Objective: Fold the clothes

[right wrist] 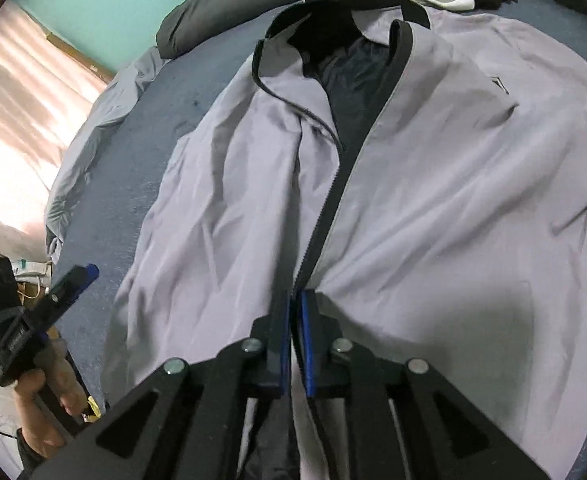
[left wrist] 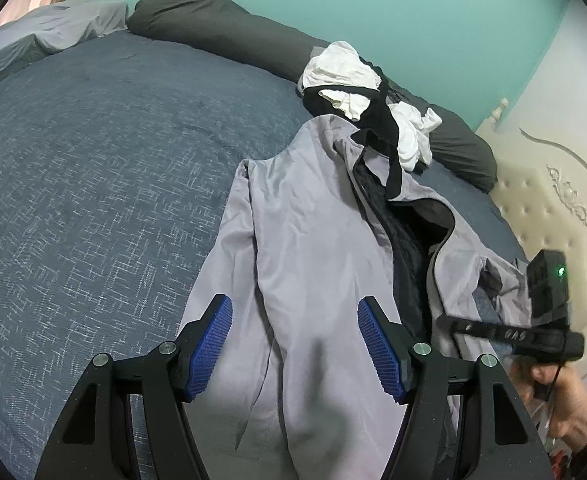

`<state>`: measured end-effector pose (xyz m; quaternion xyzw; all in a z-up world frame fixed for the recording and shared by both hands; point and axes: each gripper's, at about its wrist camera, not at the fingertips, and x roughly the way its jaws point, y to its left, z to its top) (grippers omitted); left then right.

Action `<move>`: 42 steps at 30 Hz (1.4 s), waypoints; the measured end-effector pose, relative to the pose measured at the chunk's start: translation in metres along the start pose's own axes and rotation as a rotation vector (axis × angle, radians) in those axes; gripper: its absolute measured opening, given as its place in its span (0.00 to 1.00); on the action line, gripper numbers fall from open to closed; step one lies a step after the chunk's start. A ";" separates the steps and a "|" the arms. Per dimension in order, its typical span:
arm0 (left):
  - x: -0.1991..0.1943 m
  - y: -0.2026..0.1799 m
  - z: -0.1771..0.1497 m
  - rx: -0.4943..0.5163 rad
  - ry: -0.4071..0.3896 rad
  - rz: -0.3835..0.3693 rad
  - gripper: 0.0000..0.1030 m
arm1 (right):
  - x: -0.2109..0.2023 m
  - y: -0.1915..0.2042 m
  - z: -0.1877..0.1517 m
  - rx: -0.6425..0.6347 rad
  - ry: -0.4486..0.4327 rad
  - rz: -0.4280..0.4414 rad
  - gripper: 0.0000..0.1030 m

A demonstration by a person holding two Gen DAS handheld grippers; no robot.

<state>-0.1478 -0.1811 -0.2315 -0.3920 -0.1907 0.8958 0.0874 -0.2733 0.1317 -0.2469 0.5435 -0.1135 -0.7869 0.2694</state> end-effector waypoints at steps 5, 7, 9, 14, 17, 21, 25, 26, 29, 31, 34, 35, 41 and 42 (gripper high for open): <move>0.000 -0.003 0.001 0.003 0.001 -0.008 0.67 | -0.057 -0.025 0.002 0.044 -0.090 0.003 0.23; -0.002 -0.005 0.002 0.007 -0.004 -0.011 0.67 | -0.083 -0.044 -0.007 0.064 -0.126 -0.041 0.26; -0.003 -0.007 0.002 0.011 -0.007 -0.011 0.67 | -0.105 -0.067 -0.019 0.086 -0.145 -0.106 0.27; -0.005 -0.011 0.000 0.014 -0.005 -0.012 0.67 | -0.117 -0.119 -0.058 0.191 -0.043 -0.271 0.27; -0.006 -0.015 -0.002 0.023 -0.001 -0.012 0.68 | -0.108 -0.132 -0.083 0.210 0.032 -0.286 0.27; -0.003 -0.020 -0.005 0.041 0.008 -0.011 0.68 | -0.092 -0.132 -0.101 0.194 0.086 -0.247 0.27; 0.001 -0.024 -0.008 0.044 0.018 -0.014 0.68 | -0.088 -0.122 -0.103 0.155 0.056 -0.228 0.04; 0.003 -0.027 -0.008 0.048 0.022 -0.017 0.68 | -0.088 -0.120 -0.102 0.149 0.044 -0.230 0.03; 0.007 -0.039 -0.010 0.072 0.033 -0.031 0.68 | -0.100 -0.113 -0.095 0.119 -0.015 -0.249 0.02; 0.008 -0.045 -0.011 0.088 0.047 -0.038 0.68 | -0.118 -0.113 -0.089 0.119 -0.075 -0.255 0.02; 0.009 -0.055 -0.014 0.111 0.067 -0.049 0.68 | -0.145 -0.119 -0.078 0.128 -0.140 -0.282 0.02; 0.010 -0.058 -0.015 0.119 0.074 -0.053 0.68 | -0.154 -0.124 -0.078 0.128 -0.145 -0.294 0.02; 0.012 -0.076 -0.020 0.165 0.114 -0.074 0.68 | -0.148 -0.147 -0.093 0.114 -0.068 -0.332 0.03; 0.013 -0.079 -0.021 0.172 0.121 -0.078 0.68 | -0.151 -0.148 -0.095 0.126 -0.076 -0.320 0.06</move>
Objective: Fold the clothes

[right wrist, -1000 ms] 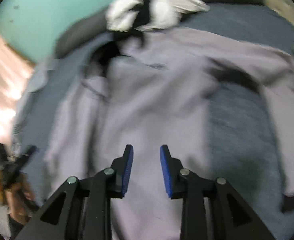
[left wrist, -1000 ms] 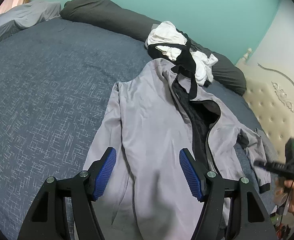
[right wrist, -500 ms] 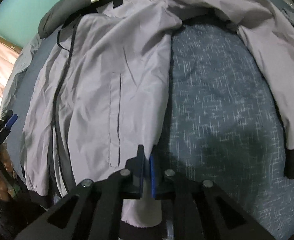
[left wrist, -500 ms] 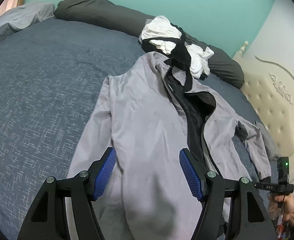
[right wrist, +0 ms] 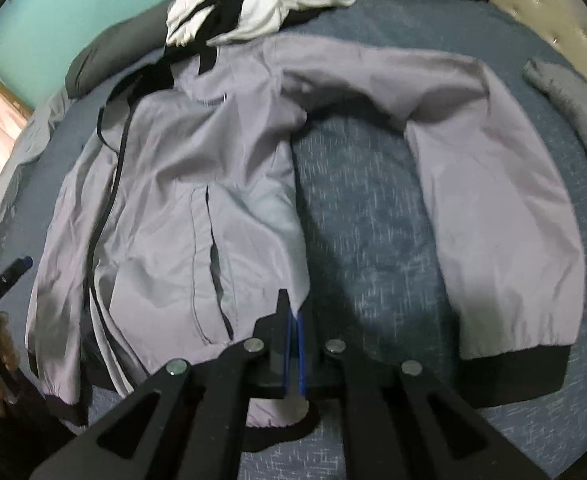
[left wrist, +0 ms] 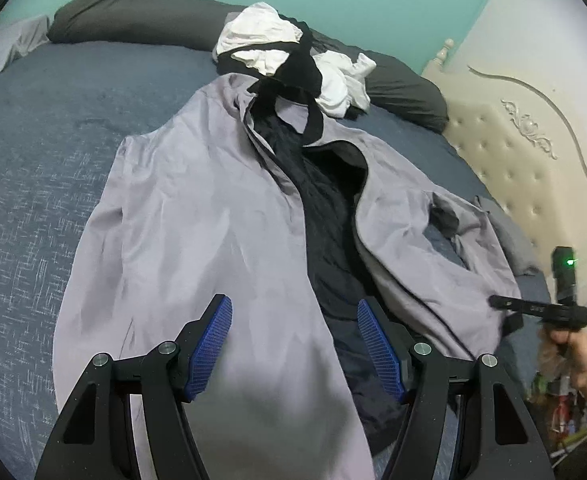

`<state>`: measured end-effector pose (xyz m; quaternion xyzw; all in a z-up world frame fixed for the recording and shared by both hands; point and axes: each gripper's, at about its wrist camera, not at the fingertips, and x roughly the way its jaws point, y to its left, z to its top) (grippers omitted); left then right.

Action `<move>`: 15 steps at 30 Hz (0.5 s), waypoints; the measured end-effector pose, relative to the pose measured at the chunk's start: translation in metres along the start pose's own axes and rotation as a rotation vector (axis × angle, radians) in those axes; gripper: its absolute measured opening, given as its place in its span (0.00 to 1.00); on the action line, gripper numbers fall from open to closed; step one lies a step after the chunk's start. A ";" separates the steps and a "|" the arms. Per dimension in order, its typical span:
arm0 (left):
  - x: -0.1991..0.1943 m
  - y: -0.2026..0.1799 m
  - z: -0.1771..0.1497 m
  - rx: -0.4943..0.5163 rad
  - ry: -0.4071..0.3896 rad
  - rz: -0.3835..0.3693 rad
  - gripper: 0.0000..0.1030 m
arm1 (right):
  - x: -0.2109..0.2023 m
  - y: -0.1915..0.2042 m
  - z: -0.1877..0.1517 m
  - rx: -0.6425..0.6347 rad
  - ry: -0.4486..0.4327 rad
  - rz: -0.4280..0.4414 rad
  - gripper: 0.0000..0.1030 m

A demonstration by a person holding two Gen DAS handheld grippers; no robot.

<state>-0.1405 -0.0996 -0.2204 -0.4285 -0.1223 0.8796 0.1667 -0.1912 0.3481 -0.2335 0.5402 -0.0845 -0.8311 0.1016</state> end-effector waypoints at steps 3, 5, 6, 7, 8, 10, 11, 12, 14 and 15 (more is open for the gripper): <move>-0.003 0.001 -0.001 0.015 0.026 0.012 0.68 | -0.007 -0.006 -0.005 0.039 -0.023 0.035 0.07; -0.011 0.016 0.000 0.004 0.043 0.043 0.68 | -0.013 -0.006 -0.002 0.062 -0.061 0.042 0.13; -0.016 0.025 0.002 -0.004 0.052 0.063 0.68 | -0.014 -0.006 0.002 0.074 -0.077 0.048 0.16; -0.021 0.034 0.003 -0.011 0.061 0.083 0.68 | -0.016 -0.007 0.005 0.087 -0.092 0.063 0.18; -0.026 0.043 0.004 -0.019 0.070 0.101 0.68 | -0.018 -0.007 0.007 0.099 -0.106 0.079 0.18; -0.033 0.056 0.005 -0.034 0.082 0.125 0.68 | -0.023 -0.007 0.006 0.112 -0.130 0.104 0.19; -0.036 0.062 0.004 -0.035 0.092 0.145 0.68 | -0.025 -0.006 0.005 0.117 -0.141 0.114 0.19; -0.040 0.068 0.003 -0.036 0.103 0.165 0.68 | -0.027 -0.006 0.004 0.121 -0.149 0.126 0.19; -0.041 0.071 -0.002 -0.035 0.123 0.169 0.67 | -0.030 -0.006 0.002 0.126 -0.156 0.144 0.19; -0.040 0.068 -0.004 -0.033 0.133 0.158 0.67 | -0.030 -0.006 0.001 0.127 -0.158 0.149 0.19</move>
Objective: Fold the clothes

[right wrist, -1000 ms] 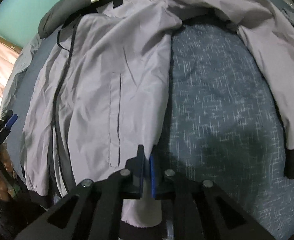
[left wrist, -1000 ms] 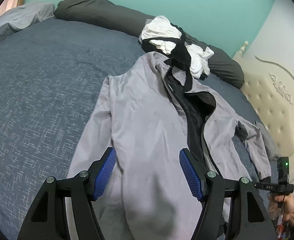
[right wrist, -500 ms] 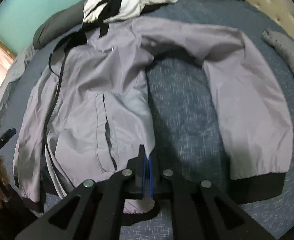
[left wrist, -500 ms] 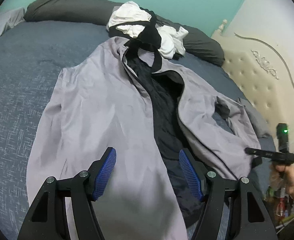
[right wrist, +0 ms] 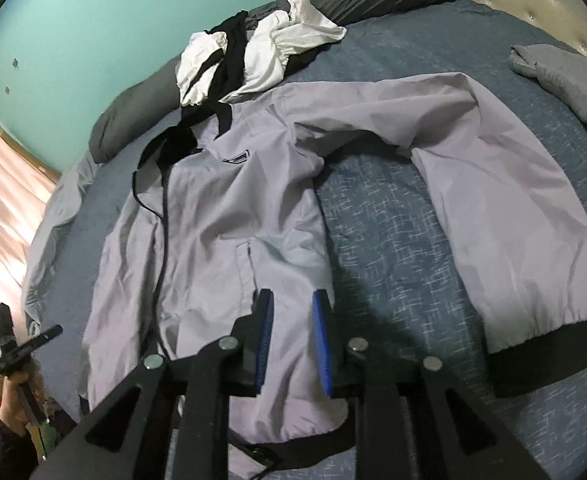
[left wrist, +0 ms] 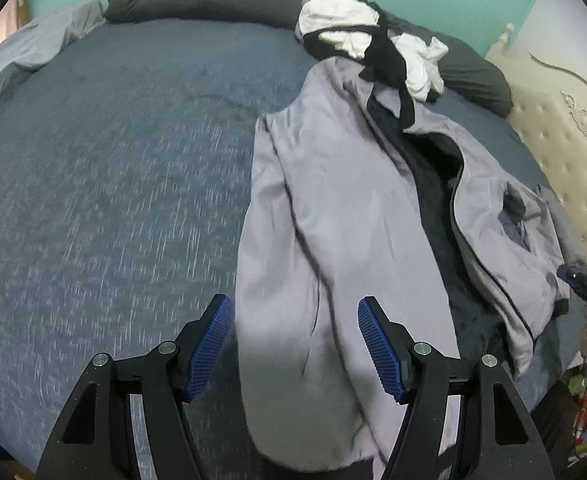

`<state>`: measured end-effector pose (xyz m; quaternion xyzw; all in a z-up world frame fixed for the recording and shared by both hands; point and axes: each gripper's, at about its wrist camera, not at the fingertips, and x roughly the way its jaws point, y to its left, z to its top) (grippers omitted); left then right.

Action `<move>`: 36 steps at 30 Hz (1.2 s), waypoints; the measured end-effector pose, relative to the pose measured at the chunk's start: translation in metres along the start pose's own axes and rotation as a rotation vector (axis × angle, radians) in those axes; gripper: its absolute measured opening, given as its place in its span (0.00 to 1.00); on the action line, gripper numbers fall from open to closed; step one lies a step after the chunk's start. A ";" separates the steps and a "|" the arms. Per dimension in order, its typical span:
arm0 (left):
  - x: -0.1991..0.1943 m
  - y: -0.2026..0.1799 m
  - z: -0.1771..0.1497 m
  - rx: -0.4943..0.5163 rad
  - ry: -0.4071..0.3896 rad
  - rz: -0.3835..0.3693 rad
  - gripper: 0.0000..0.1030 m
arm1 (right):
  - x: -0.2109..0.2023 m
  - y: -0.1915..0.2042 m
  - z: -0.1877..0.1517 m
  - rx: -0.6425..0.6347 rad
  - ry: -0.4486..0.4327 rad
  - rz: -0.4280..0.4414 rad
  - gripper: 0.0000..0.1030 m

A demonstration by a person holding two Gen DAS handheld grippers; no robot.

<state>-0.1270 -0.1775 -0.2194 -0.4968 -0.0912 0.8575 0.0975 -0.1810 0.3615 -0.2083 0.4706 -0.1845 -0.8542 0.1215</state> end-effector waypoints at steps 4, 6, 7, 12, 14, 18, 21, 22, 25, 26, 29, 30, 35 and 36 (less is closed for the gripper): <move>0.005 -0.010 -0.010 0.014 0.039 -0.043 0.67 | 0.000 -0.004 0.000 0.021 -0.008 0.010 0.19; 0.010 -0.017 -0.014 0.023 0.059 -0.058 0.68 | 0.000 -0.007 0.000 0.038 -0.010 0.018 0.19; 0.015 -0.021 -0.016 0.029 0.071 -0.064 0.67 | 0.000 -0.007 0.000 0.043 -0.010 0.022 0.19; 0.044 -0.030 -0.018 0.008 0.117 -0.070 0.67 | 0.001 -0.005 -0.003 0.049 -0.008 0.040 0.19; 0.055 -0.027 -0.017 -0.005 0.123 -0.051 0.67 | 0.002 -0.003 -0.004 0.046 -0.005 0.046 0.19; 0.062 -0.027 -0.014 -0.011 0.109 -0.079 0.38 | 0.005 -0.001 -0.006 0.042 0.002 0.056 0.19; 0.066 -0.033 -0.011 0.032 0.113 -0.091 0.19 | 0.008 0.000 -0.008 0.042 0.005 0.054 0.19; 0.067 -0.033 -0.010 0.039 0.116 -0.097 0.16 | 0.010 0.000 -0.008 0.047 0.008 0.054 0.19; 0.066 -0.033 -0.004 0.064 0.108 -0.117 0.06 | 0.016 0.000 -0.010 0.062 0.019 0.055 0.19; 0.063 -0.031 -0.001 0.072 0.095 -0.124 0.05 | 0.017 0.001 -0.010 0.058 0.024 0.053 0.19; 0.049 -0.026 0.009 0.075 0.045 -0.138 0.04 | 0.020 0.005 -0.010 0.032 0.033 0.033 0.19; 0.043 -0.022 0.014 0.071 0.026 -0.143 0.04 | 0.021 0.007 -0.010 0.023 0.033 0.025 0.19; 0.014 0.008 0.050 0.042 -0.058 -0.101 0.02 | 0.024 0.010 -0.012 0.003 0.037 0.004 0.19; 0.008 0.015 0.057 0.036 -0.075 -0.093 0.02 | 0.025 0.010 -0.013 0.003 0.040 0.001 0.19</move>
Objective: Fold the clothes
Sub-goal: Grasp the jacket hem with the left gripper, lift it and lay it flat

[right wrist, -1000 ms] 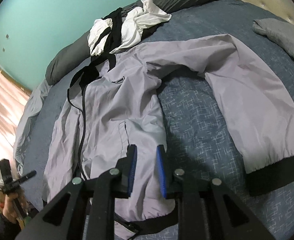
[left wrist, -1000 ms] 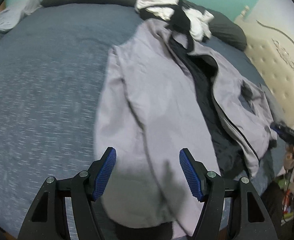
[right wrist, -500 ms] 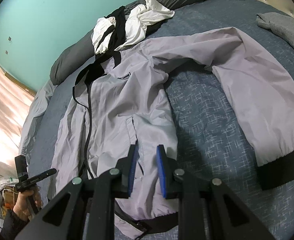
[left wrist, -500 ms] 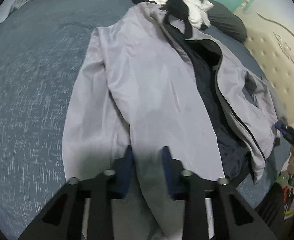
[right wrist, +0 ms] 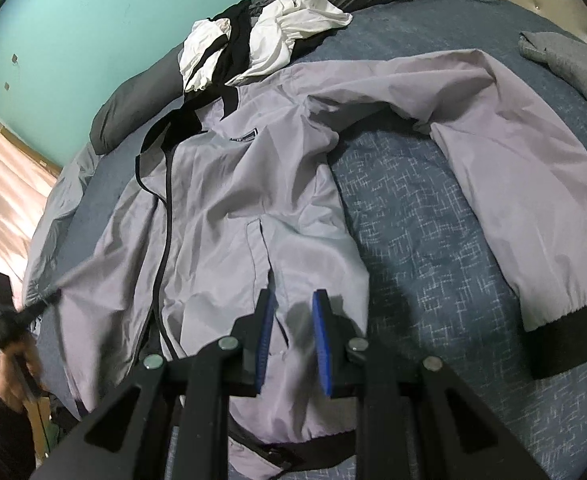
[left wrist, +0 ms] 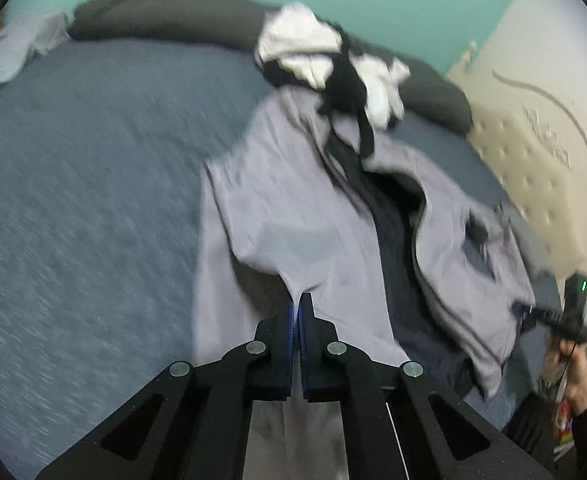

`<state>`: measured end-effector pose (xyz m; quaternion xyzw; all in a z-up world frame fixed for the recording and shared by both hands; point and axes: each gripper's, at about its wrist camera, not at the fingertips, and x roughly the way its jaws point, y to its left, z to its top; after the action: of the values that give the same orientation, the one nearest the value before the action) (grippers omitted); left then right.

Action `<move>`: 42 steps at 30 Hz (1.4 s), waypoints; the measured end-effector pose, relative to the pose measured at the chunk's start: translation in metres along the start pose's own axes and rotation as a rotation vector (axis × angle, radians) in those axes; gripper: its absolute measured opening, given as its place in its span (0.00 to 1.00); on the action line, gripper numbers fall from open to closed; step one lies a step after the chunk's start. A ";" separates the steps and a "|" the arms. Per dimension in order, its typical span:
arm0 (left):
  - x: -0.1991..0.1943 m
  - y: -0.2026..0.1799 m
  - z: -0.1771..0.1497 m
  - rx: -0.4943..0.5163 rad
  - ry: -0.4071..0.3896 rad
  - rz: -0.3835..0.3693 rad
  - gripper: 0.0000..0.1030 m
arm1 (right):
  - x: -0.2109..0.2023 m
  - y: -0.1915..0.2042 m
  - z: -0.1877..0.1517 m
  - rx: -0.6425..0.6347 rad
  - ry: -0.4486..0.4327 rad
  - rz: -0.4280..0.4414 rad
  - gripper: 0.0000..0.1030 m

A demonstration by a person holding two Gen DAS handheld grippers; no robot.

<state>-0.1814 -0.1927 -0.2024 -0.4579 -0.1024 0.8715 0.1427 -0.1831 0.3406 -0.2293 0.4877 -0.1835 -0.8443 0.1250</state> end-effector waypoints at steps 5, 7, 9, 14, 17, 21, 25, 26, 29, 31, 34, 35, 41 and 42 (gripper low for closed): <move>-0.029 0.030 0.036 -0.025 -0.083 0.046 0.02 | 0.007 0.002 -0.001 0.013 0.007 -0.007 0.19; -0.032 0.047 0.048 -0.039 -0.083 0.081 0.02 | 0.008 0.003 0.000 0.015 0.006 -0.008 0.19; -0.033 0.063 0.057 -0.054 -0.079 0.119 0.02 | 0.010 0.006 0.001 0.010 0.008 -0.012 0.19; -0.047 0.114 0.074 -0.125 -0.114 0.250 0.02 | 0.013 0.009 0.005 0.007 0.008 -0.014 0.19; -0.053 0.130 0.074 -0.174 -0.125 0.281 0.02 | 0.013 0.010 0.006 0.000 0.008 -0.018 0.19; -0.059 0.144 0.070 -0.234 -0.127 0.298 0.11 | 0.008 0.010 0.009 0.002 -0.002 -0.020 0.19; -0.065 0.156 0.065 -0.287 -0.128 0.313 0.50 | 0.004 0.011 0.009 0.004 -0.010 -0.014 0.19; -0.065 0.146 0.064 -0.254 -0.115 0.308 0.50 | 0.003 0.012 0.009 0.003 -0.011 -0.010 0.19; -0.063 0.115 0.060 -0.154 -0.079 0.292 0.50 | -0.001 0.018 0.007 -0.004 -0.012 0.006 0.19; -0.055 0.087 0.054 -0.089 -0.036 0.254 0.50 | -0.004 0.022 0.005 -0.012 -0.015 0.013 0.19; -0.036 0.038 0.041 0.004 0.049 0.168 0.50 | -0.008 0.027 0.002 -0.010 -0.024 0.022 0.19; -0.028 0.024 0.036 0.021 0.075 0.137 0.50 | -0.010 0.029 0.002 -0.009 -0.027 0.029 0.19; 0.033 -0.067 -0.006 0.140 0.239 0.018 0.52 | -0.020 0.035 -0.004 -0.024 -0.034 0.064 0.19; 0.041 -0.077 -0.012 0.152 0.252 0.010 0.54 | -0.022 0.035 -0.004 -0.027 -0.036 0.064 0.19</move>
<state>-0.1821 -0.1056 -0.2164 -0.5521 -0.0152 0.8131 0.1842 -0.1677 0.3172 -0.1991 0.4645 -0.1901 -0.8509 0.1552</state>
